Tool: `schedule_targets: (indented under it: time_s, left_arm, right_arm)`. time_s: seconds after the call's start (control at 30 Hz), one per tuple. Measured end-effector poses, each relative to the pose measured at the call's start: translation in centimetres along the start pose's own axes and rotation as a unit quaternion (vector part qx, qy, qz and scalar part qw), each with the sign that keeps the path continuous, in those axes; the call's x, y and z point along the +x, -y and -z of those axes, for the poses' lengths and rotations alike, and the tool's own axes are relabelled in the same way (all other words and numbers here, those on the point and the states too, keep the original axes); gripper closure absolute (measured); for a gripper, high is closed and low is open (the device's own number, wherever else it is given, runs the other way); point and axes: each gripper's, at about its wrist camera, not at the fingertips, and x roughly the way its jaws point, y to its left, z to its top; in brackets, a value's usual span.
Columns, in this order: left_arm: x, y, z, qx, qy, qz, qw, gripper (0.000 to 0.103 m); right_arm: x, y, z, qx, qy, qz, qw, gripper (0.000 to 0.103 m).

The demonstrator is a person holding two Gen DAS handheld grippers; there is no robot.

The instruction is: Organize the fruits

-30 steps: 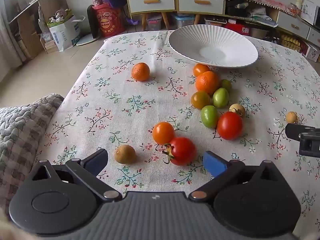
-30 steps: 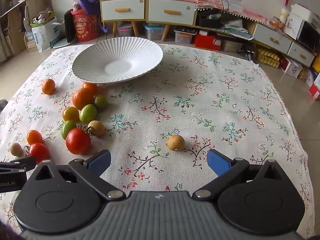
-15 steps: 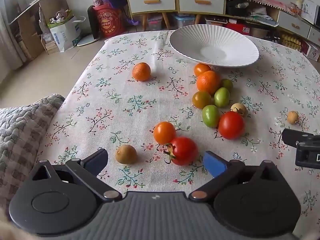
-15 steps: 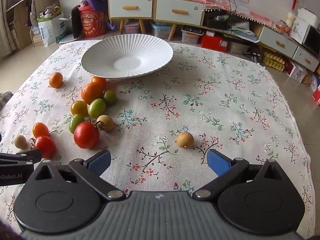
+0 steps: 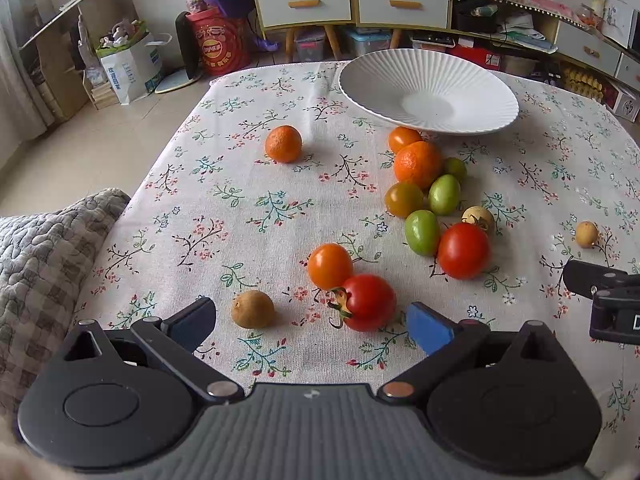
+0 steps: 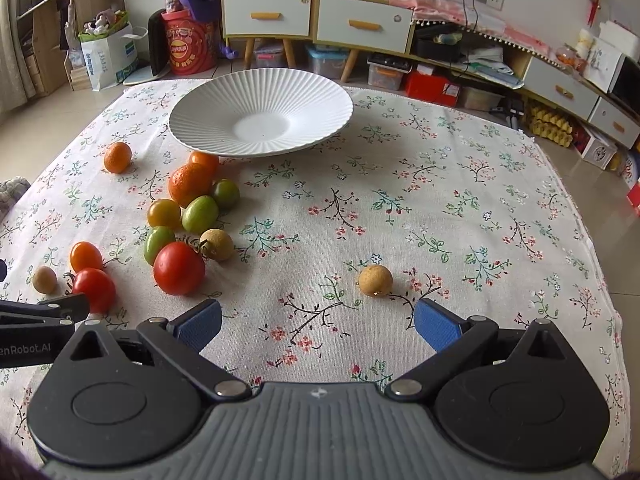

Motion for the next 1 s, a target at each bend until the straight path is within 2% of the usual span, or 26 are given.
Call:
schedule_targets:
  time_s: [1.0]
  left_arm:
    - [-0.06,0.01,-0.14,0.0,0.001,-0.001,1.0,0.004]
  right_arm:
    - [0.13,-0.2,-0.23,-0.001,-0.001,0.0,1.0,0.001]
